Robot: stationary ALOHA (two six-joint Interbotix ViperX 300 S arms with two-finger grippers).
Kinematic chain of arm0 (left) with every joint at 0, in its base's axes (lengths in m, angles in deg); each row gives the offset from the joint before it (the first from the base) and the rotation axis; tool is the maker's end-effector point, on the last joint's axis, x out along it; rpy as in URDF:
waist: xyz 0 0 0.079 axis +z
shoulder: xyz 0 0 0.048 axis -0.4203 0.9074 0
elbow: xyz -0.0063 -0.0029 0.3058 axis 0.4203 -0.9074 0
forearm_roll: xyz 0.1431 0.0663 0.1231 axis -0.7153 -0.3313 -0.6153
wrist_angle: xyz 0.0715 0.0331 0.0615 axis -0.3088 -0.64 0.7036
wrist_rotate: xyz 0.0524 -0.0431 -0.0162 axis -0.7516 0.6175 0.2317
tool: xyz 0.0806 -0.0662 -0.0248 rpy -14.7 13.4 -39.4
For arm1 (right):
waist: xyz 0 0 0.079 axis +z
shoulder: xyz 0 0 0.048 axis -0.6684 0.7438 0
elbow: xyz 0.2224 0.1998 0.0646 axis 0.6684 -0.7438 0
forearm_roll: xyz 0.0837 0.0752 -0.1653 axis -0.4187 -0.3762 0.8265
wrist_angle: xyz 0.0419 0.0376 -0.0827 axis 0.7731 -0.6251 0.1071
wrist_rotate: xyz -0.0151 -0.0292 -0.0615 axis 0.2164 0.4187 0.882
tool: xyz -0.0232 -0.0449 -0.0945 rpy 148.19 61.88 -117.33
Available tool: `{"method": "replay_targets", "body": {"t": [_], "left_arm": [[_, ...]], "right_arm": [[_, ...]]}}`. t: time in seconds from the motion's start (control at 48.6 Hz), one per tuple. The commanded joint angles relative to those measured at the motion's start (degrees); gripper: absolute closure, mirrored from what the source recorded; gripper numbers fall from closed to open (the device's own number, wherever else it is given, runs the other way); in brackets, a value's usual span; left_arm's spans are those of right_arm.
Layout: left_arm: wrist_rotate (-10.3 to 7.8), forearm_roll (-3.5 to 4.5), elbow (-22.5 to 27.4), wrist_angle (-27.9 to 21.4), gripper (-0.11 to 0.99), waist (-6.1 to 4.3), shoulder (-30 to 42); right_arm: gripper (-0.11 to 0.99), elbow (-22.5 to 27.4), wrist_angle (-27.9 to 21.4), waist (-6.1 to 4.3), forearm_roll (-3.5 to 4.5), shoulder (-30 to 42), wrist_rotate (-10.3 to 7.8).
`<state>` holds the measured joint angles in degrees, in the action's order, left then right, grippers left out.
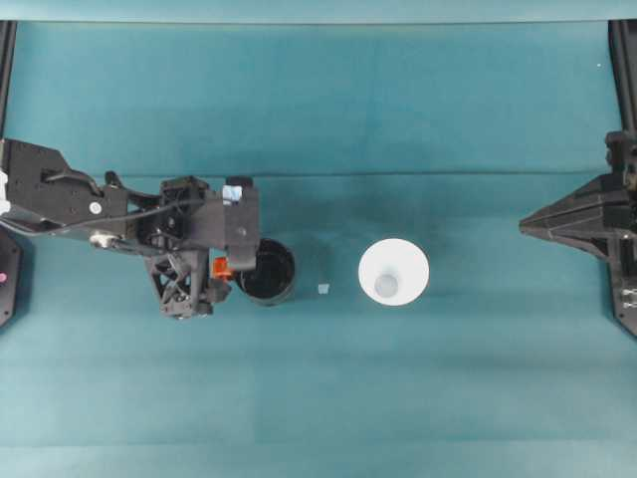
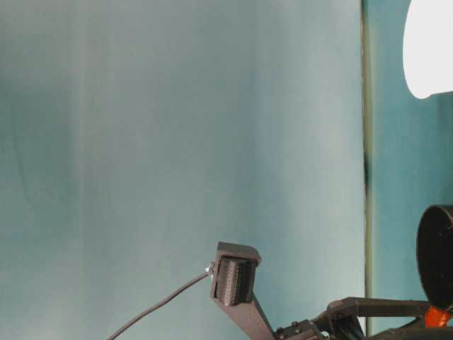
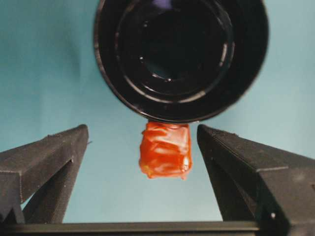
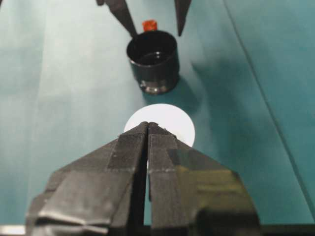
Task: Put the paper cup into the moved red handle cup holder.
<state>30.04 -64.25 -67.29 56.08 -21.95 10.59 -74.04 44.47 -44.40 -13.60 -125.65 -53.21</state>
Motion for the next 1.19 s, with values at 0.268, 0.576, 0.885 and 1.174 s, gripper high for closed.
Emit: {"method": "replay_targets", "body": {"t": [0.268,0.576,0.885,1.174], "left_arm": [[-0.97,0.0,1.1,0.0,-0.1,-0.26,-0.6],[-1.05,-0.09,1.2,0.1,0.29,-0.26,-0.7],[-2.81,-0.09,1.2,0.3,0.61,-0.26,-2.2],[-2.9,-0.09,4.8,-3.3,0.61,-0.44,-5.5]], "right_arm": [[0.98,0.6,0.4,-0.09,-0.09,0.2,-0.53],[0.98,0.4,0.5,-0.09,-0.09,0.3,-0.53],[0.98,0.4,0.6,-0.18,-0.18,0.1,-0.53],[0.98,0.4,0.7,-0.09,-0.18,0.1,-0.62]]}}
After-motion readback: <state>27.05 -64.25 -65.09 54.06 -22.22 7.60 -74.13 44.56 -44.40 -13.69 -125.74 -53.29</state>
